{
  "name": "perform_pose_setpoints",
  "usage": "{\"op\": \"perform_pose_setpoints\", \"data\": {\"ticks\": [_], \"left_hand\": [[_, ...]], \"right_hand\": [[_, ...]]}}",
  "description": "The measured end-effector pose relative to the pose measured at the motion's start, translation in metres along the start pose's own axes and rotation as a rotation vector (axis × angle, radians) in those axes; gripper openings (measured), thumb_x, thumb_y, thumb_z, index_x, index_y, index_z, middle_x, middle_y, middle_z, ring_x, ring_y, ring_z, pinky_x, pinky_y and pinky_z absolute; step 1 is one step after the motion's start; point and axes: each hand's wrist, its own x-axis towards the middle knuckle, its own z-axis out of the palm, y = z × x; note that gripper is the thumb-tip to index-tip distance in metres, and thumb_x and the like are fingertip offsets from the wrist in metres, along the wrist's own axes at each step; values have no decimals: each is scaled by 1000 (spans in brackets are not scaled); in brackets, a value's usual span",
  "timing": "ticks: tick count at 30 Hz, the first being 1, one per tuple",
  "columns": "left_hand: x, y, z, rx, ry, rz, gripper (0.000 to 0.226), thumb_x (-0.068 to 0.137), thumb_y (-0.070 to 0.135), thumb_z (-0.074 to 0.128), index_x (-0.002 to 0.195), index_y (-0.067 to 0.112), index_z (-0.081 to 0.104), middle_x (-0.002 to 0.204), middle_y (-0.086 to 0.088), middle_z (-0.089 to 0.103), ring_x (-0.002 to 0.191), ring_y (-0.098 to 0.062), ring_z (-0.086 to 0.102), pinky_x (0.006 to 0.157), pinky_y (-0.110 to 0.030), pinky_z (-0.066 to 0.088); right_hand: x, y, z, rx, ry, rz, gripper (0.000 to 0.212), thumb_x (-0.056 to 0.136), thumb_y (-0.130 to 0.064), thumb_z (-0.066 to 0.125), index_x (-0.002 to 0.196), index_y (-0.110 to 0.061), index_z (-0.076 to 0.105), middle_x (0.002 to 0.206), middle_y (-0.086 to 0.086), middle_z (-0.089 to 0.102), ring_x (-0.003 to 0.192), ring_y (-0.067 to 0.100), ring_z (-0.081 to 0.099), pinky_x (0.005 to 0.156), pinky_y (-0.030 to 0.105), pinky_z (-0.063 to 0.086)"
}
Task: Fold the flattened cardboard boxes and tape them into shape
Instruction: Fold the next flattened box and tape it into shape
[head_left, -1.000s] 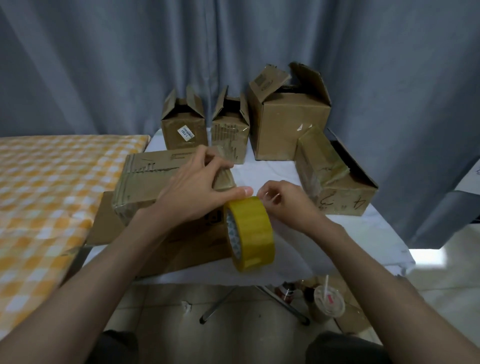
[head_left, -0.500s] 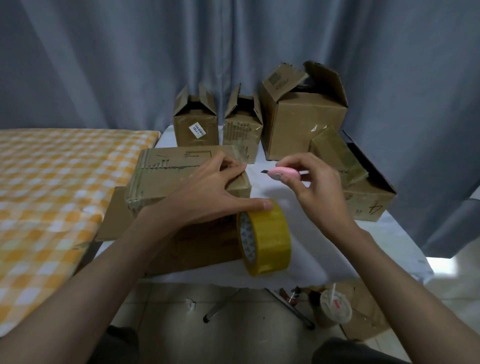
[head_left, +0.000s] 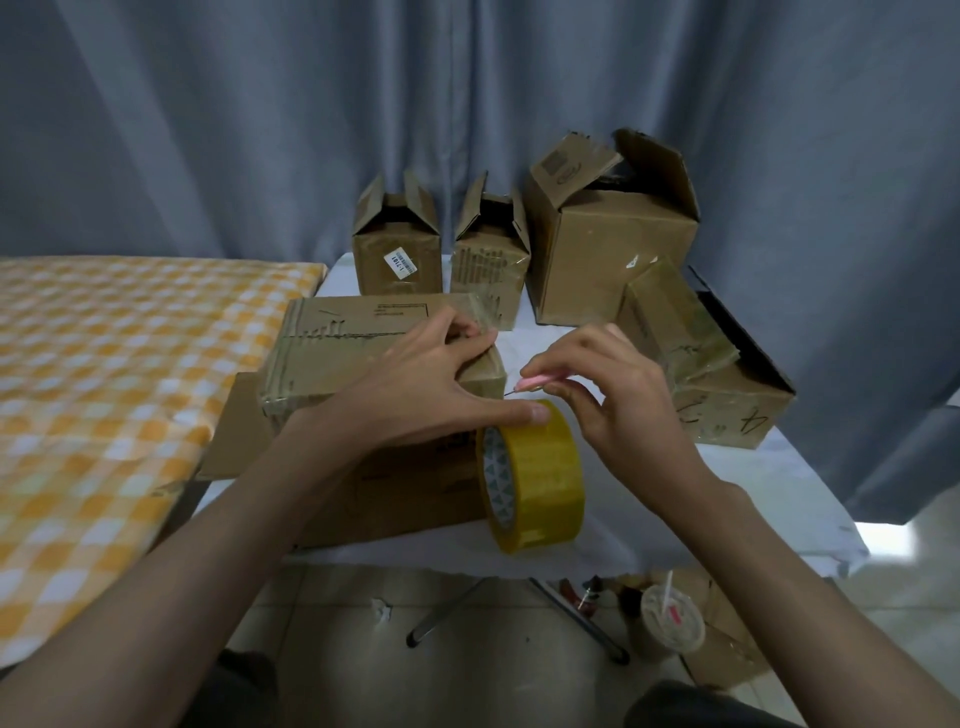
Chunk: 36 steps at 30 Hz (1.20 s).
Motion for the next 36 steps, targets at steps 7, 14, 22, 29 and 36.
{"op": "perform_pose_setpoints", "data": {"ticks": [7,14,22,29,36], "left_hand": [[-1,1,1,3,-4,-2,122,53,102,35,155,36,25,137,19,25,132,-6,28,104,-30,28],[-2,0,1,-1,10,-14,125,49,106,30,154,38,26,134,22,25,133,-4,28,106,-35,32],[-1,0,1,13,10,-10,129,46,108,24,154,38,25,133,21,25,130,-6,30,109,-44,36],[1,-3,3,15,18,1,129,46,109,24,154,38,25,132,21,24,128,-5,29,106,-41,36],[3,-2,2,-20,39,14,120,54,104,28,152,35,33,132,17,29,128,-7,32,103,-32,32]], "right_hand": [[-10,15,-4,-316,-133,196,12,91,1,66,95,-11,67,94,0,56,93,19,47,66,35,47],[-16,25,16,-405,-392,384,23,85,1,62,82,-21,54,89,-4,38,92,20,42,56,36,42],[9,-2,1,612,-251,1045,47,87,-62,63,90,-18,80,77,4,62,59,17,49,54,28,37],[15,-17,4,987,-399,1185,14,88,-21,68,75,-21,73,82,3,56,72,15,52,57,24,49],[16,-17,7,1091,-291,1304,12,87,-12,67,95,-5,75,100,14,50,92,29,46,74,34,48]]}}
